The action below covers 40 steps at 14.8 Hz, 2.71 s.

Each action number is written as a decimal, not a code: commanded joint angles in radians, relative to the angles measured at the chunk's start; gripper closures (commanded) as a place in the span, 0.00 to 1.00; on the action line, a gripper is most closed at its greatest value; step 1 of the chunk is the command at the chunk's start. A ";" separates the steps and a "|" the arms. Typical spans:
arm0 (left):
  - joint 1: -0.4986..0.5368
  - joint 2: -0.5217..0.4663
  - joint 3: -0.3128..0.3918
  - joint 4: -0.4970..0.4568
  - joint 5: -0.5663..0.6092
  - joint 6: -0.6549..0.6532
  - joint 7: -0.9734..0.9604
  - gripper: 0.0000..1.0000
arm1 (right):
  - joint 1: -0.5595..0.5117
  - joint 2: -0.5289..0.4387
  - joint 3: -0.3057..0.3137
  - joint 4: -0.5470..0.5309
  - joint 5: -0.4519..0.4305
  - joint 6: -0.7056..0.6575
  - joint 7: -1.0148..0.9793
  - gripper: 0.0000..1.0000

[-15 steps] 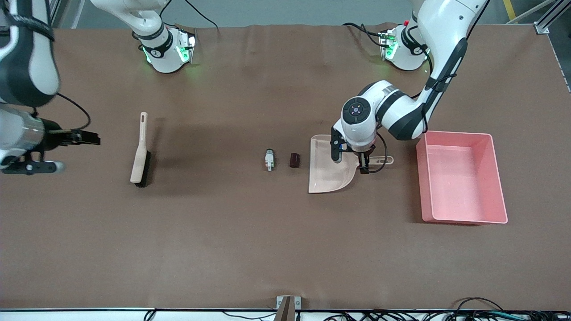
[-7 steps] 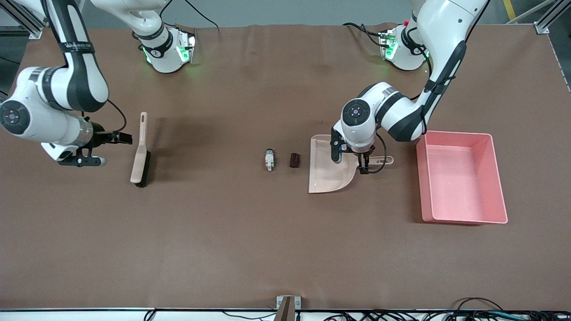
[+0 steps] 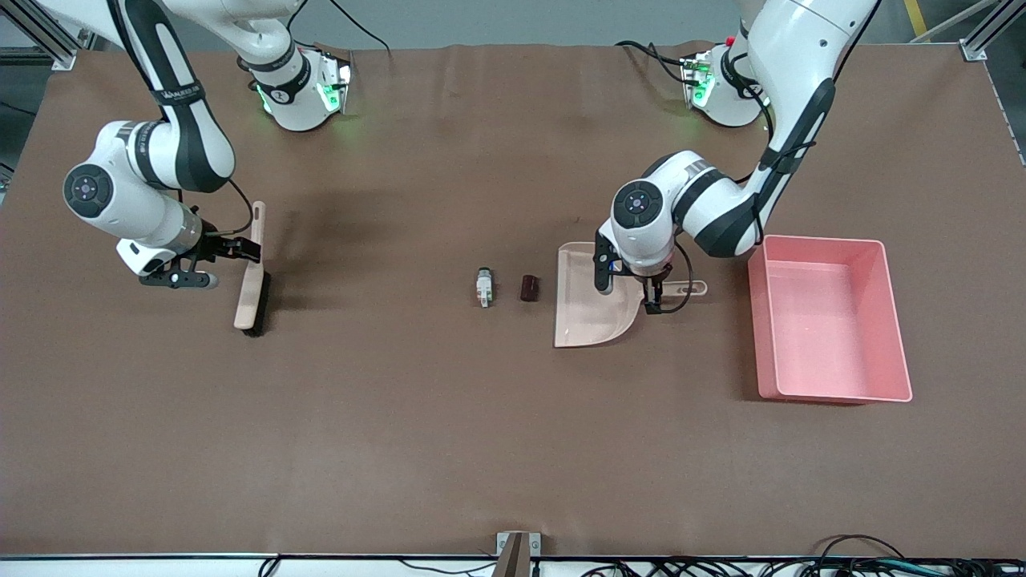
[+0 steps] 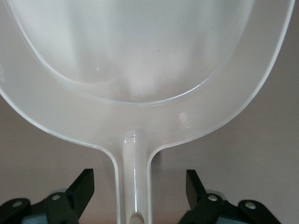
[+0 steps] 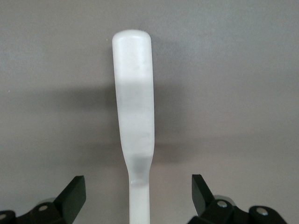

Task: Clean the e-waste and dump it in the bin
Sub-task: 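Reach the right gripper to the white brush and grasp its handle, then carry the brush with the right gripper toward the components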

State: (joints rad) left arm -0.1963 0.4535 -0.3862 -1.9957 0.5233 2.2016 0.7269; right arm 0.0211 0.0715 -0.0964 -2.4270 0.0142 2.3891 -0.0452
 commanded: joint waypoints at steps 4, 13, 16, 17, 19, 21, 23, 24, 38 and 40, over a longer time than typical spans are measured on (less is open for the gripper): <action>0.006 0.014 -0.006 -0.002 0.024 0.026 0.011 0.14 | 0.019 0.066 0.004 -0.053 0.009 0.157 0.012 0.00; 0.005 0.028 -0.006 0.001 0.029 0.041 0.011 0.21 | 0.017 0.090 0.003 -0.086 0.004 0.206 -0.002 0.28; 0.005 0.030 -0.006 0.003 0.038 0.041 0.011 0.24 | 0.017 0.090 0.003 -0.083 0.004 0.208 -0.004 0.47; 0.005 0.030 -0.006 0.003 0.038 0.041 0.011 0.26 | 0.017 0.088 0.001 -0.081 0.004 0.209 -0.004 0.54; 0.003 0.030 -0.006 0.003 0.038 0.041 0.011 0.28 | 0.017 0.088 0.003 -0.077 0.000 0.208 -0.004 0.68; 0.000 0.031 -0.006 0.005 0.038 0.041 0.011 0.31 | 0.019 0.090 0.003 -0.070 -0.003 0.206 -0.004 0.81; -0.003 0.031 -0.005 0.005 0.038 0.041 0.009 0.34 | 0.023 0.088 0.003 -0.055 -0.003 0.197 -0.002 0.89; -0.005 0.031 -0.005 0.005 0.040 0.041 0.011 0.36 | 0.025 0.088 0.004 -0.047 -0.003 0.197 -0.002 0.92; -0.009 0.037 -0.006 0.011 0.063 0.041 0.019 0.62 | 0.417 0.191 0.007 0.077 0.220 0.199 0.165 0.99; -0.009 0.039 -0.006 0.011 0.069 0.041 0.019 0.67 | 0.477 0.232 0.006 0.118 0.279 0.197 0.201 0.99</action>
State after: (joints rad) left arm -0.2083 0.4807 -0.3876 -1.9954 0.5688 2.2353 0.7289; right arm 0.4441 0.2452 -0.0801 -2.3697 0.2386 2.5882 0.1163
